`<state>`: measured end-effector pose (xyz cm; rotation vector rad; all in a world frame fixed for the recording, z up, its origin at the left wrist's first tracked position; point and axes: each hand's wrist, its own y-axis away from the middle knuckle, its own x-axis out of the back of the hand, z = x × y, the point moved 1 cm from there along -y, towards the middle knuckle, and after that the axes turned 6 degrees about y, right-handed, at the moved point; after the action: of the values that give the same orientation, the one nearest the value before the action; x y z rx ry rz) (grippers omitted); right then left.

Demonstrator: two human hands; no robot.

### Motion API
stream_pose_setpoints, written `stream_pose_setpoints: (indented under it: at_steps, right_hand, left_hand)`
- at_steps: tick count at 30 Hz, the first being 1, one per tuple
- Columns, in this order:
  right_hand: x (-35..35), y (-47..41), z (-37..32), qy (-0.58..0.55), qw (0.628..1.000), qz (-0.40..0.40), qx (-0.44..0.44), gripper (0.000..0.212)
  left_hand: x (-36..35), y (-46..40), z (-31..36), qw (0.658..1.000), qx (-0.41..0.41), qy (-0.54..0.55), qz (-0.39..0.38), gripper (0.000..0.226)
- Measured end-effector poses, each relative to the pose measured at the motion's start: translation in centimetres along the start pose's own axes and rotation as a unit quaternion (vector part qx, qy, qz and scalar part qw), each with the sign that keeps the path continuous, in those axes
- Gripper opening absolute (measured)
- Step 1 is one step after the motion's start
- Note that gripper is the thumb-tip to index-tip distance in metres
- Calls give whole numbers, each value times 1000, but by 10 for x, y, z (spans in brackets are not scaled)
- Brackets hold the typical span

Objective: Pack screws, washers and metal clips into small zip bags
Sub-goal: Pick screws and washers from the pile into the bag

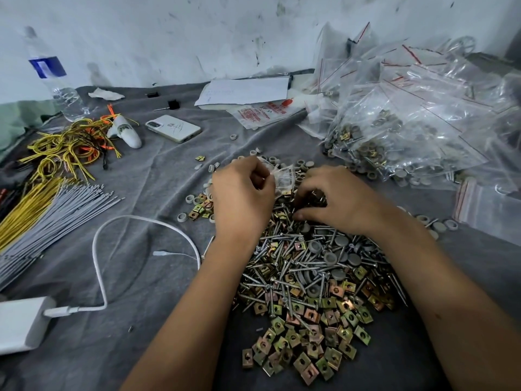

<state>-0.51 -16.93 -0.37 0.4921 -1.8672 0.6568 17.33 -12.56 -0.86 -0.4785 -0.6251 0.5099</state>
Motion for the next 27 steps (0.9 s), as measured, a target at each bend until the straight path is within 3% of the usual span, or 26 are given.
stream_pose_setpoints:
  at_steps: [5, 11, 20, 22, 27]
  right_hand:
    - [1, 0, 2, -27, 999, 43, 4, 11]
    - [7, 2, -3, -131, 963, 235, 28, 11]
    - [10, 5, 4, -193, 950, 244, -5, 11]
    - [13, 8, 9, -163, 965, 203, 8, 12]
    - [14, 11, 20, -60, 998, -16, 6, 41]
  left_hand:
    - [-4, 2, -2, 999, 38, 12, -37, 14]
    - [-8, 4, 0, 995, 40, 45, -77, 15]
    - [-7, 3, -3, 993, 70, 65, -70, 16]
    - [-6, 3, -3, 993, 74, 70, -63, 18]
    - [-3, 3, -1, 997, 43, 59, -28, 18]
